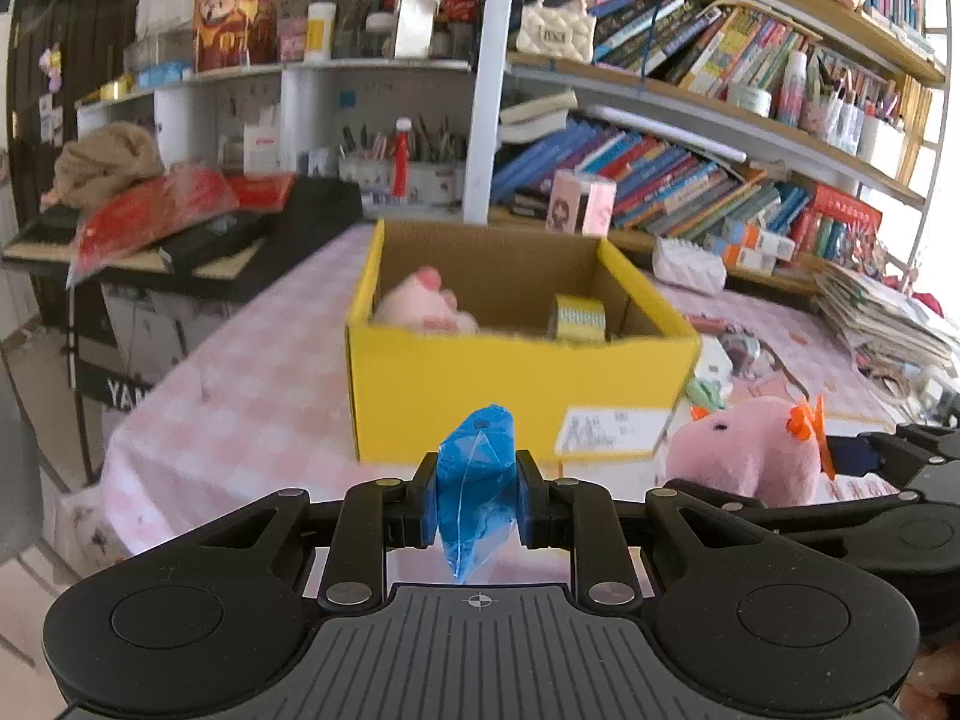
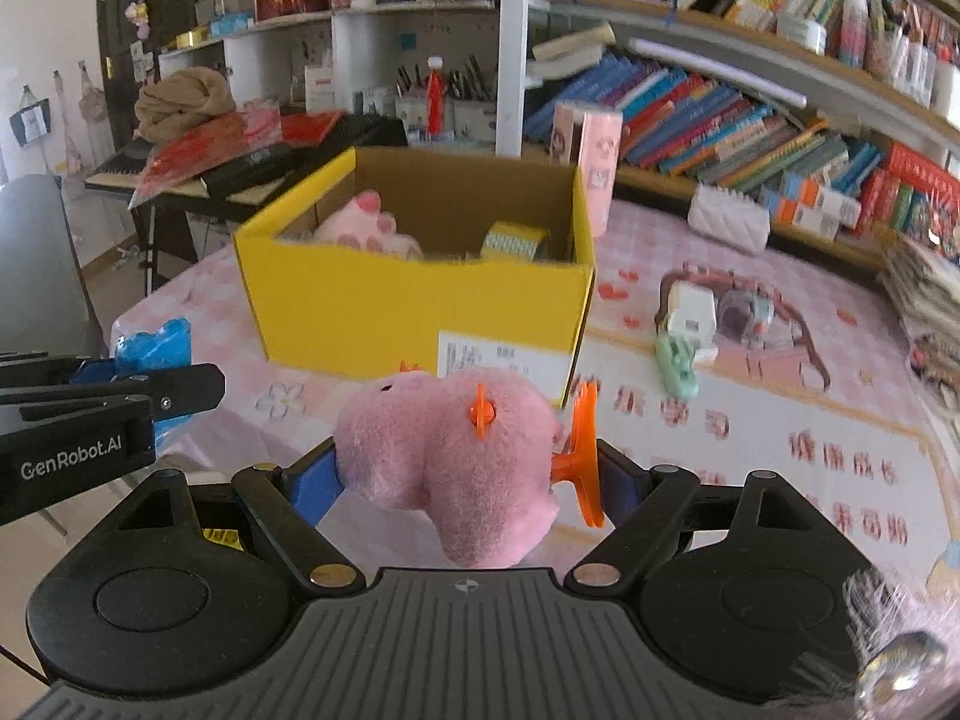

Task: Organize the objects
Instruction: 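Lift the blue bag and pink plush toy and carry them toward the yellow box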

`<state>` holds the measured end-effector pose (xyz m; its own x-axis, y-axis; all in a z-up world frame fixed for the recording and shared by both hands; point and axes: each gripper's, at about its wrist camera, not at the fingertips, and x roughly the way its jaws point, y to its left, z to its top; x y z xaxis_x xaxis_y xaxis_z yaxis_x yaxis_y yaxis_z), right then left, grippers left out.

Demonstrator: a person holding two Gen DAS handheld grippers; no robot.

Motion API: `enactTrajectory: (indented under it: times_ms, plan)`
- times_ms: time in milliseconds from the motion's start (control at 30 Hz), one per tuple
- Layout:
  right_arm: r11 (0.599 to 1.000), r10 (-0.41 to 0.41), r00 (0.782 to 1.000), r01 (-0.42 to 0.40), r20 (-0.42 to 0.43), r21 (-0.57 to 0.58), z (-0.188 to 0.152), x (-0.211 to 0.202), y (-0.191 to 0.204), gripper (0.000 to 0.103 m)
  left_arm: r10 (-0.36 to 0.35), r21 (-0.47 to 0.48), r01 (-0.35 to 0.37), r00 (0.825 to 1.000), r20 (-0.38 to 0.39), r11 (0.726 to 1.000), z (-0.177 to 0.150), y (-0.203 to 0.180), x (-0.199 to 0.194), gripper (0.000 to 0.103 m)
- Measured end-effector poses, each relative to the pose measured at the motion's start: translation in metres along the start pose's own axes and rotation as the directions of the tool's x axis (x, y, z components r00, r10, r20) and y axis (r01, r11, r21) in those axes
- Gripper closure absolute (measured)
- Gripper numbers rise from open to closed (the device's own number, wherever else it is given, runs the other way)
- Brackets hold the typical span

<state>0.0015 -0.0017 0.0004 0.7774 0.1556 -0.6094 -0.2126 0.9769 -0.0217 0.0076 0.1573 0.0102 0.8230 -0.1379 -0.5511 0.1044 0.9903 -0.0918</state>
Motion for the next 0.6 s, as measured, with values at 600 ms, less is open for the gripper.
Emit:
enactTrajectory:
  times_ms: [600]
  plan:
    - [0.999,0.028,0.99,-0.022,0.137,-0.046,0.101,0.067,-0.026,0.02,0.088,0.001,-0.088,0.993,0.074,0.996,0.07,0.01,0.067,0.081]
